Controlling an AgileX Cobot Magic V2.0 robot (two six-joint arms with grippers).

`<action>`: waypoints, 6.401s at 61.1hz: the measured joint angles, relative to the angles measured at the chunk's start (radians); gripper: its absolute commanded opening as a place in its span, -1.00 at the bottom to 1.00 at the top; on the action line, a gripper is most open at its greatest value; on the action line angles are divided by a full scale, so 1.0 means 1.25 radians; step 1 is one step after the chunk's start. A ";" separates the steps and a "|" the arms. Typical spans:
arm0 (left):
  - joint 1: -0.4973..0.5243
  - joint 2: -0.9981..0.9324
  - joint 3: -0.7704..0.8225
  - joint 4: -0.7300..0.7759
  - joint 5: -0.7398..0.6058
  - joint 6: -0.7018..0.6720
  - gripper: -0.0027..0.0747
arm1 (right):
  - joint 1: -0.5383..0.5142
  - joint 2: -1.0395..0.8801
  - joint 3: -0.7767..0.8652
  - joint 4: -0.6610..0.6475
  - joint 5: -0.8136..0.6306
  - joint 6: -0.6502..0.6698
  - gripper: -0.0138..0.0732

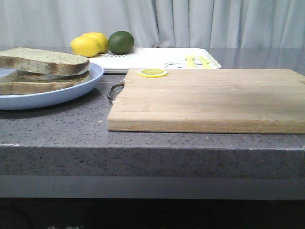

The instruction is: Place bread and move sandwich to tray

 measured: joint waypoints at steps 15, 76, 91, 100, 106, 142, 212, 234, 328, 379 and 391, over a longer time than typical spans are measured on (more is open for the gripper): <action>0.000 0.000 0.000 0.000 -0.002 0.000 0.29 | 0.000 -0.237 0.224 -0.008 -0.164 -0.086 0.15; 0.006 0.433 -0.174 0.002 0.298 0.000 0.29 | 0.000 -0.470 0.455 -0.011 -0.246 -0.169 0.15; 0.060 0.609 -0.247 -0.038 0.300 0.025 0.29 | 0.000 -0.470 0.455 -0.011 -0.246 -0.169 0.15; 0.113 0.689 -0.266 -0.158 0.298 0.105 0.29 | 0.000 -0.470 0.455 -0.011 -0.246 -0.169 0.15; 0.141 0.731 -0.275 -0.242 0.298 0.156 0.29 | 0.000 -0.470 0.455 -0.011 -0.246 -0.169 0.15; 0.166 0.859 -0.276 -0.352 0.213 0.208 0.02 | 0.000 -0.470 0.455 -0.011 -0.246 -0.170 0.15; 0.167 0.868 -0.373 -0.490 0.231 0.218 -0.98 | 0.000 -0.470 0.455 -0.011 -0.244 -0.172 0.15; 0.152 0.874 -0.500 -0.596 0.178 0.218 -0.98 | 0.000 -0.470 0.455 -0.011 -0.244 -0.172 0.15; 0.031 1.292 -0.897 -0.591 0.274 0.000 -0.10 | 0.000 -0.470 0.455 -0.011 -0.244 -0.172 0.15; -0.001 0.844 -0.783 -0.342 0.271 0.086 -0.13 | 0.000 -0.470 0.455 -0.011 -0.244 -0.172 0.15; -0.055 0.642 -0.565 -0.280 0.206 0.140 -0.13 | 0.000 -0.470 0.455 -0.011 -0.244 -0.172 0.15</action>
